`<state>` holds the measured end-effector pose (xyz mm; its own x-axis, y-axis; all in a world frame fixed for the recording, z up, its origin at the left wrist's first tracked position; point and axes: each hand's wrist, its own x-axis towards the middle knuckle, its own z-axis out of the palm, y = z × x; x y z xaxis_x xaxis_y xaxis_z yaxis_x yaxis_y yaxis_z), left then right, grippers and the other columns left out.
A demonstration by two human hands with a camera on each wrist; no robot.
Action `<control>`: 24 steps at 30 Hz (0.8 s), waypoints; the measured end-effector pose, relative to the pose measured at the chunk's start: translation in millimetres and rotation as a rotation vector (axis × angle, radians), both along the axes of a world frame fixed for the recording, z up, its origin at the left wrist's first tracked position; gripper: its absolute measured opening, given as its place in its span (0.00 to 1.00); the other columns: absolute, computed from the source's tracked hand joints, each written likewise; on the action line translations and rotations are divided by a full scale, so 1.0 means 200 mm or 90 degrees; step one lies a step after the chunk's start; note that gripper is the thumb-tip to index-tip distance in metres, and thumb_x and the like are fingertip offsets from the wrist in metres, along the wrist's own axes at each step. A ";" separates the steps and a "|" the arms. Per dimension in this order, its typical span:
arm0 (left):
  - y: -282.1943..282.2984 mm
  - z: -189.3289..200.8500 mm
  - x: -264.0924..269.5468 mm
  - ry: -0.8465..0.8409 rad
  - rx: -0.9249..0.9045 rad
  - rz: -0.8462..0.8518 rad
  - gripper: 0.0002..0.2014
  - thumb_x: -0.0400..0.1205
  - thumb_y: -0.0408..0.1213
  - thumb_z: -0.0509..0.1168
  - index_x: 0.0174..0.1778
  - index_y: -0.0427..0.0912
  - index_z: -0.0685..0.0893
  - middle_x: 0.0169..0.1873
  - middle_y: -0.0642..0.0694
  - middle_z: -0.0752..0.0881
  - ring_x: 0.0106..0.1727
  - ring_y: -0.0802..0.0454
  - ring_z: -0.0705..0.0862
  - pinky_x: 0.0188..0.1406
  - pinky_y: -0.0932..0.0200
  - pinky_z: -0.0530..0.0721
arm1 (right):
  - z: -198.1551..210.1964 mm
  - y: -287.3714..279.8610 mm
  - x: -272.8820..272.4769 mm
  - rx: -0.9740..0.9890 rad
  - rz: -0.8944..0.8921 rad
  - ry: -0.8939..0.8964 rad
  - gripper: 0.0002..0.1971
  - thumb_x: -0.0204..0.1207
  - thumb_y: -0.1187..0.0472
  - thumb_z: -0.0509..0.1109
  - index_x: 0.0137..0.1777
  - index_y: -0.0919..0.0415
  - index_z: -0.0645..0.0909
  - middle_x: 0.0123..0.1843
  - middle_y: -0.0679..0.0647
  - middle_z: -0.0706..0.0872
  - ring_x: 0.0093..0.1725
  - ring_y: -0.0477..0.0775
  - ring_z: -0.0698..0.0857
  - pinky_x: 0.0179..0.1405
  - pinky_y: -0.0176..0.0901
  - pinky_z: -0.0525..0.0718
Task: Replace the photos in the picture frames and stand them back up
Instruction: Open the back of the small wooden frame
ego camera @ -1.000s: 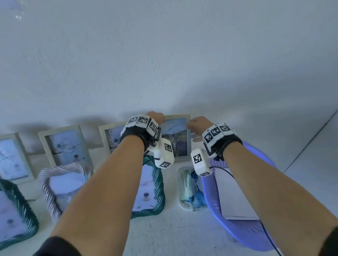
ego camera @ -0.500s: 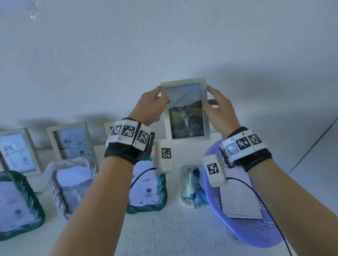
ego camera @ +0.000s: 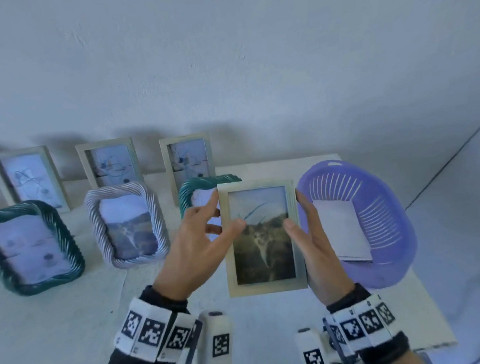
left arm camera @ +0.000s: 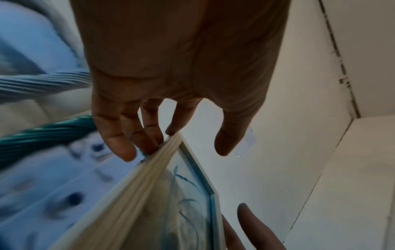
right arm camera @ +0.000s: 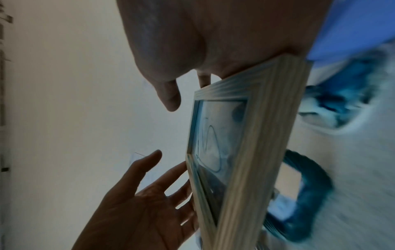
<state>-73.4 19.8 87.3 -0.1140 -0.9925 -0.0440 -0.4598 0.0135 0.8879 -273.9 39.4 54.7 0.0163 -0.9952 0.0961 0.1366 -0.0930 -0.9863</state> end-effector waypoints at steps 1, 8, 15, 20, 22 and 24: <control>0.04 -0.03 0.01 -0.006 0.006 0.011 0.33 0.72 0.68 0.66 0.74 0.77 0.64 0.58 0.54 0.78 0.53 0.64 0.83 0.52 0.61 0.83 | -0.05 0.04 0.03 0.021 -0.001 0.000 0.26 0.83 0.61 0.64 0.79 0.45 0.63 0.67 0.25 0.78 0.68 0.30 0.77 0.60 0.28 0.79; 0.26 -0.19 0.07 -0.082 0.054 0.001 0.32 0.73 0.61 0.72 0.65 0.79 0.59 0.52 0.60 0.69 0.58 0.56 0.76 0.50 0.67 0.73 | -0.26 0.23 0.18 0.156 0.029 -0.017 0.26 0.78 0.48 0.68 0.74 0.29 0.66 0.70 0.34 0.80 0.69 0.42 0.80 0.73 0.58 0.75; 0.36 -0.34 0.14 -0.042 0.128 0.069 0.65 0.58 0.75 0.72 0.84 0.62 0.40 0.65 0.50 0.66 0.69 0.55 0.63 0.67 0.57 0.67 | -0.26 0.32 0.37 0.097 0.017 0.013 0.22 0.85 0.53 0.56 0.77 0.41 0.60 0.61 0.20 0.80 0.65 0.25 0.77 0.61 0.25 0.77; 0.38 -0.32 0.15 0.029 0.154 0.065 0.65 0.57 0.71 0.72 0.84 0.62 0.39 0.68 0.53 0.60 0.67 0.65 0.59 0.65 0.62 0.63 | -0.28 0.35 0.45 0.250 0.050 -0.139 0.27 0.76 0.32 0.58 0.76 0.34 0.67 0.62 0.57 0.88 0.60 0.56 0.87 0.50 0.47 0.86; 0.38 -0.33 0.17 0.082 0.154 0.055 0.63 0.57 0.73 0.73 0.84 0.65 0.44 0.75 0.52 0.64 0.75 0.57 0.65 0.68 0.59 0.67 | -0.27 0.34 0.45 0.302 0.044 -0.167 0.23 0.79 0.37 0.55 0.73 0.37 0.72 0.59 0.64 0.88 0.54 0.60 0.88 0.45 0.51 0.87; 0.38 -0.34 0.19 0.169 0.155 0.021 0.59 0.57 0.73 0.74 0.82 0.69 0.49 0.75 0.54 0.71 0.77 0.55 0.70 0.73 0.51 0.72 | -0.29 0.33 0.43 0.308 0.032 -0.152 0.20 0.83 0.40 0.55 0.71 0.41 0.75 0.57 0.65 0.88 0.49 0.61 0.86 0.43 0.54 0.86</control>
<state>-34.5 94.8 18.9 -0.1216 -0.9599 -0.2527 -0.2096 -0.2240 0.9518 -187.6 104.6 -2.7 0.0993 -0.9253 -0.3661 0.3548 0.3767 -0.8557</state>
